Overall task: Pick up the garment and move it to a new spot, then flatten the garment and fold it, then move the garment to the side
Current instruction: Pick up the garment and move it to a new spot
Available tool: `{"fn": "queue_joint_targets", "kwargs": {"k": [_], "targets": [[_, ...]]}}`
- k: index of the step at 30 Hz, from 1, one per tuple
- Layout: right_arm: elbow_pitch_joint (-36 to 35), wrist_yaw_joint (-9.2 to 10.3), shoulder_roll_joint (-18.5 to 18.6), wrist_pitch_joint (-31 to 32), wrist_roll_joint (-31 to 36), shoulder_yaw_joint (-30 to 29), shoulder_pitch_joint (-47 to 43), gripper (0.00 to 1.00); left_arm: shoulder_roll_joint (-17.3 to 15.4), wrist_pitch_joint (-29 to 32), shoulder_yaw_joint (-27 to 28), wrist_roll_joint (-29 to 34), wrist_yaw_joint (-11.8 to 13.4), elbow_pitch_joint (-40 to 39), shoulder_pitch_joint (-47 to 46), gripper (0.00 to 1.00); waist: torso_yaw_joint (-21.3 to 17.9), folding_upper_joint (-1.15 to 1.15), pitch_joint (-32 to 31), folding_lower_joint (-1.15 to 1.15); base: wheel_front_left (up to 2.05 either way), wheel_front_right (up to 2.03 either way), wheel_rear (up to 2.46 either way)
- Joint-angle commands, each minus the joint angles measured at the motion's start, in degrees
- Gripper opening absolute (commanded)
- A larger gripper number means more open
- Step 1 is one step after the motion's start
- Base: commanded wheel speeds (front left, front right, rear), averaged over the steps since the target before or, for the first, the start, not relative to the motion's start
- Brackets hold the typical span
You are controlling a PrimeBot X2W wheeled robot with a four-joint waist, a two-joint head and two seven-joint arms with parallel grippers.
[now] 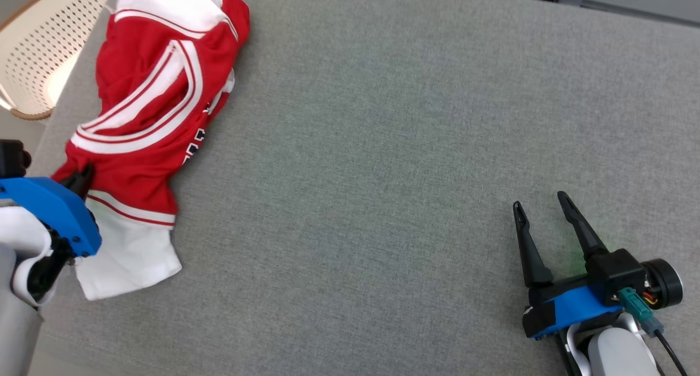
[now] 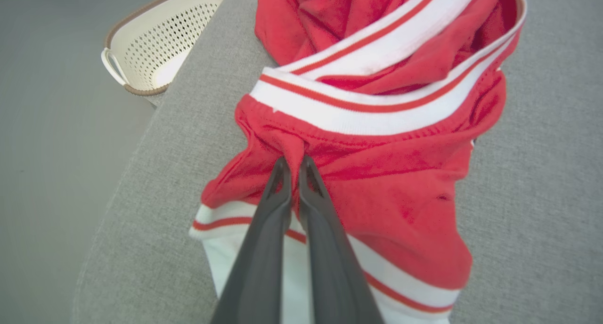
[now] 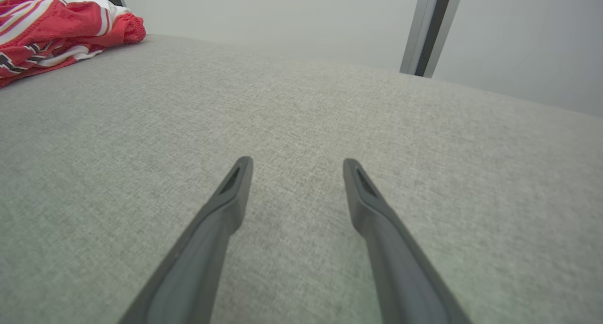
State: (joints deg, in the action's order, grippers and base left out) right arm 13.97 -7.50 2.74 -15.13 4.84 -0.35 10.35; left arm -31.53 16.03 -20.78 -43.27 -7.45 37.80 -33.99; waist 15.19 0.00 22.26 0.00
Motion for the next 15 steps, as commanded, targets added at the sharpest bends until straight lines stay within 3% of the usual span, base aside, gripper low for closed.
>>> {"fn": "queue_joint_targets", "kwargs": {"k": [1,7,15], "targets": [[0.32,0.01,0.26,-0.04,-0.35,0.05,-0.08,1.0,-0.94,-0.93,0.27,0.41,-0.01,-0.75,0.11,0.0,-0.17,0.0,-0.87,0.0,0.0,0.0,0.0],[1.19,0.01,0.26,-0.06,-2.67,0.78,-1.1,1.0,-3.89,-5.77,1.23,1.27,0.03,-5.71,-0.56,0.0,-0.54,0.0,-5.7,0.0,0.0,0.0,0.0],[2.69,0.01,0.25,-0.05,-6.84,1.21,-3.44,1.0,-8.24,-6.76,1.46,4.49,1.9,-14.73,-2.09,0.0,-4.03,0.0,-13.95,0.0,0.0,0.0,0.0]]}}
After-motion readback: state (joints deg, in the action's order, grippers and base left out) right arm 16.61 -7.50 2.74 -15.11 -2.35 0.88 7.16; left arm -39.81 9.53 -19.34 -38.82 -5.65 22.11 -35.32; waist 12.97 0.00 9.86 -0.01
